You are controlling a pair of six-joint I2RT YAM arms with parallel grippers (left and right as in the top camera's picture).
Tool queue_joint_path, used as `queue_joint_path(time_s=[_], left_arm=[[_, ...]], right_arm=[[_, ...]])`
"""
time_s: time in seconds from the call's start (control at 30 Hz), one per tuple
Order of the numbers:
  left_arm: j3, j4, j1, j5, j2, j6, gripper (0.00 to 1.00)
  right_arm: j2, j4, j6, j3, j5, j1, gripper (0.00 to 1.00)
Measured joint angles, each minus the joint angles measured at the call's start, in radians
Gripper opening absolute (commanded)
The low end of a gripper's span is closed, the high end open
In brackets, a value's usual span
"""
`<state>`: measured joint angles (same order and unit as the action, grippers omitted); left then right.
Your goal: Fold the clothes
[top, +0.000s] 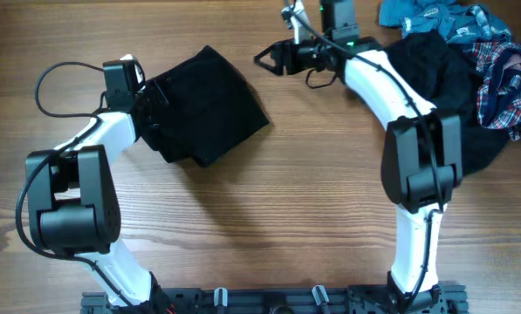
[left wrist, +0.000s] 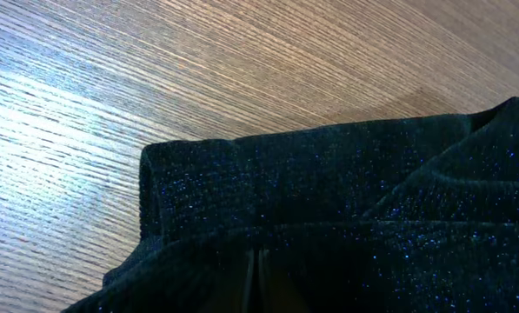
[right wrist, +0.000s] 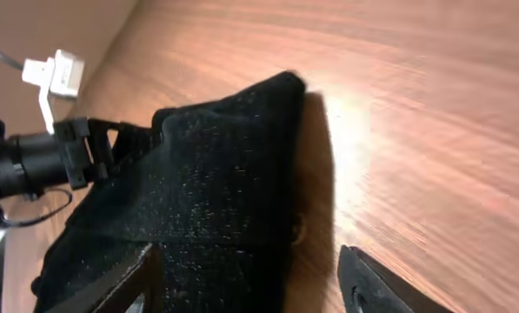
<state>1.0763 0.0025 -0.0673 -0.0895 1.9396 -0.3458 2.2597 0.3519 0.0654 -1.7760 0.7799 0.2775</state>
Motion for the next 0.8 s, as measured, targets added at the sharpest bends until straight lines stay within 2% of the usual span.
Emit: queue_joint_path(time_s=[0.3, 0.47, 0.8], left_arm=[[0.002, -0.006, 0.000, 0.000, 0.000, 0.000, 0.04], [0.005, -0.016, 0.001, 0.000, 0.000, 0.000, 0.04], [0.010, -0.032, 0.001, -0.001, 0.000, 0.000, 0.04]], right_arm=[[0.127, 0.006, -0.008, 0.000, -0.018, 0.040, 0.78], [0.130, 0.003, -0.037, 0.000, -0.026, 0.037, 0.93], [0.196, -0.073, -0.073, -0.012, 0.102, 0.034, 0.93]])
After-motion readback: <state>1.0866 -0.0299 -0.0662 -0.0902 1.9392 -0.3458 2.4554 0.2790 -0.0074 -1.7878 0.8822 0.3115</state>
